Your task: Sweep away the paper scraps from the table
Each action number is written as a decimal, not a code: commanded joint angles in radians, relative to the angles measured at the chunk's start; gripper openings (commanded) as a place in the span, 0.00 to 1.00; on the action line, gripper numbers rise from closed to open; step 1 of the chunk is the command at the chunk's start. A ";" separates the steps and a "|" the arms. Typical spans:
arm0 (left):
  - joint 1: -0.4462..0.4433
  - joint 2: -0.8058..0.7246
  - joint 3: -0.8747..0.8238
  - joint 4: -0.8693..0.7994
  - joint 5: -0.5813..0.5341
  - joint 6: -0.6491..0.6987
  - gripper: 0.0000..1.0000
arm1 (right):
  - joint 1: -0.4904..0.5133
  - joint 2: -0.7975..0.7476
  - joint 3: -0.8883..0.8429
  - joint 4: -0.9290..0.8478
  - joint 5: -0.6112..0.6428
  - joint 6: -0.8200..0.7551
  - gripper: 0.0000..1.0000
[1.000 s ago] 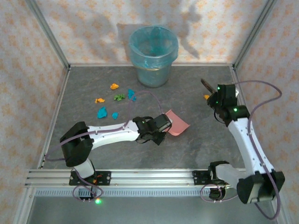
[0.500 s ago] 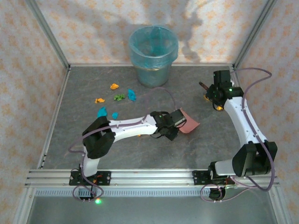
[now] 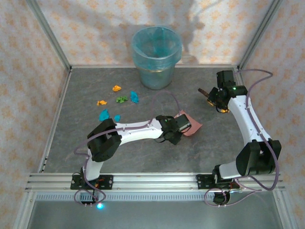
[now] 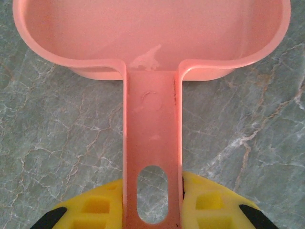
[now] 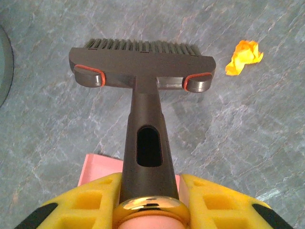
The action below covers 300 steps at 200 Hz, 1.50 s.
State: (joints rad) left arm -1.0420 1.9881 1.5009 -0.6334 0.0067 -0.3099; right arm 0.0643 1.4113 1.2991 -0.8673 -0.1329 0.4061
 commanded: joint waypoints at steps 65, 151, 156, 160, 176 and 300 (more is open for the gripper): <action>-0.002 -0.002 -0.037 -0.021 -0.096 0.012 0.00 | 0.133 -0.271 -0.164 -0.085 -0.244 0.064 0.00; -0.002 -0.008 -0.059 0.015 -0.084 0.015 0.00 | 0.138 -0.501 -0.142 -0.189 -0.161 0.113 0.00; -0.002 -0.006 -0.057 0.010 -0.085 0.015 0.00 | 0.138 -0.496 -0.138 -0.185 -0.139 0.112 0.00; -0.001 -0.005 -0.055 0.008 -0.086 0.015 0.00 | 0.137 -0.492 -0.137 -0.180 -0.119 0.111 0.00; -0.001 -0.010 -0.058 0.004 -0.090 0.014 0.00 | 0.126 -0.468 -0.126 -0.160 -0.023 0.100 0.00; -0.003 -0.012 -0.057 0.001 -0.058 0.010 0.00 | -0.182 -0.129 -0.029 0.013 0.158 0.106 0.00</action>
State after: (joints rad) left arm -1.0412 1.9881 1.4498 -0.6086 -0.0589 -0.3058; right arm -0.0830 1.2457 1.2385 -0.9283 0.0662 0.4789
